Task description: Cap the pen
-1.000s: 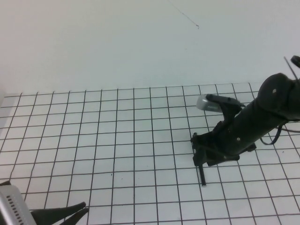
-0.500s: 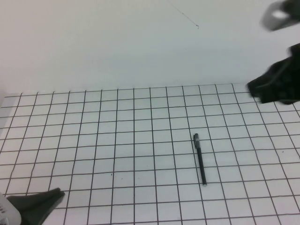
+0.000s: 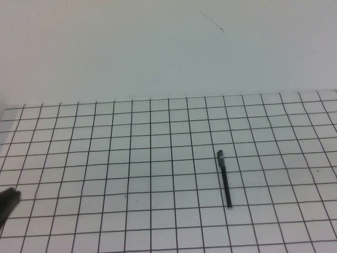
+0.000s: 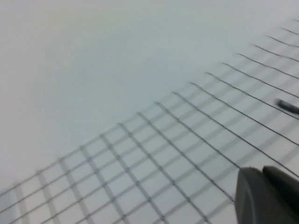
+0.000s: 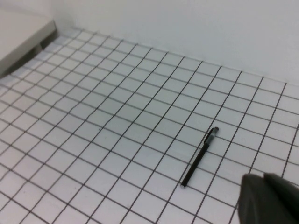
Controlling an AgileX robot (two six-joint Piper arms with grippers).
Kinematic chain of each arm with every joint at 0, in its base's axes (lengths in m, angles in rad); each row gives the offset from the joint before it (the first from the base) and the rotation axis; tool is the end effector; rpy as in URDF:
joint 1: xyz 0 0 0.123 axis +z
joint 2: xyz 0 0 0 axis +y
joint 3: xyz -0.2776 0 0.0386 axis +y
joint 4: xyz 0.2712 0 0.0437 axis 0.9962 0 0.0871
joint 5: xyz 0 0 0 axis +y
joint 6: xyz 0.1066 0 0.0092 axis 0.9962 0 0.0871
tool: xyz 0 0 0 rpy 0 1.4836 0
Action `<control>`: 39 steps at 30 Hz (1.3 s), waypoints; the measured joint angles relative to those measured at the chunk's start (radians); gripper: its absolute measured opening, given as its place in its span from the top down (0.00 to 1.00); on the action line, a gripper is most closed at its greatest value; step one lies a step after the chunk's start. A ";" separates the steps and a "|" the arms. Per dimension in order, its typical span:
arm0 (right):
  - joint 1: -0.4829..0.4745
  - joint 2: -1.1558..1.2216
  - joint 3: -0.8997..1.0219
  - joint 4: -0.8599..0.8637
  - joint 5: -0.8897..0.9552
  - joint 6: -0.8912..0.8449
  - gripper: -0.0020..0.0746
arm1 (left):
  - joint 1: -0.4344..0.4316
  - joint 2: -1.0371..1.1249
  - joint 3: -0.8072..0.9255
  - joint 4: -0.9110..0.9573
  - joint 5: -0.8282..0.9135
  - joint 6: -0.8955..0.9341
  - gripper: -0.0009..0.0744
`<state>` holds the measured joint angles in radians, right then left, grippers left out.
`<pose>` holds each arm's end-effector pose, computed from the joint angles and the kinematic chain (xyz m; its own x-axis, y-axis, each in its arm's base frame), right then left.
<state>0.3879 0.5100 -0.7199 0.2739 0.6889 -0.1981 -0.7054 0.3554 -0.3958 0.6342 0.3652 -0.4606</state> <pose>0.1141 0.0665 0.3529 -0.3456 -0.1247 -0.9301 -0.5155 0.8534 0.0771 0.1102 -0.0640 0.2925 -0.0615 0.2332 -0.9705 0.4884 0.8550 0.1745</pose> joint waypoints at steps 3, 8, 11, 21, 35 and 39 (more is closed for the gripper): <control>0.000 -0.088 0.069 -0.028 -0.042 0.007 0.97 | 0.135 -0.065 0.000 -0.019 -0.024 -0.004 0.99; 0.000 -0.122 0.109 -0.039 -0.044 0.010 0.97 | 0.322 -0.152 0.000 -0.011 -0.008 -0.004 0.99; 0.000 -0.122 0.127 -0.039 -0.030 0.010 0.98 | 0.399 -0.170 0.000 -0.011 -0.008 -0.004 0.99; 0.000 -0.122 0.132 -0.082 0.011 -0.074 0.98 | 0.464 -0.170 0.022 -0.085 -0.013 -0.036 0.99; -0.357 -0.398 0.604 -0.161 -0.521 -0.152 0.98 | 0.555 -0.385 0.365 -0.447 -0.075 0.113 0.99; -0.398 -0.511 0.711 -0.116 -0.541 -0.152 0.98 | 0.613 -0.385 0.426 -0.567 -0.041 0.187 0.99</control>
<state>-0.0104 -0.0009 -0.0088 0.1577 0.1484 -0.3501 -0.0925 -0.0301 0.0297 0.0667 0.3244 -0.2735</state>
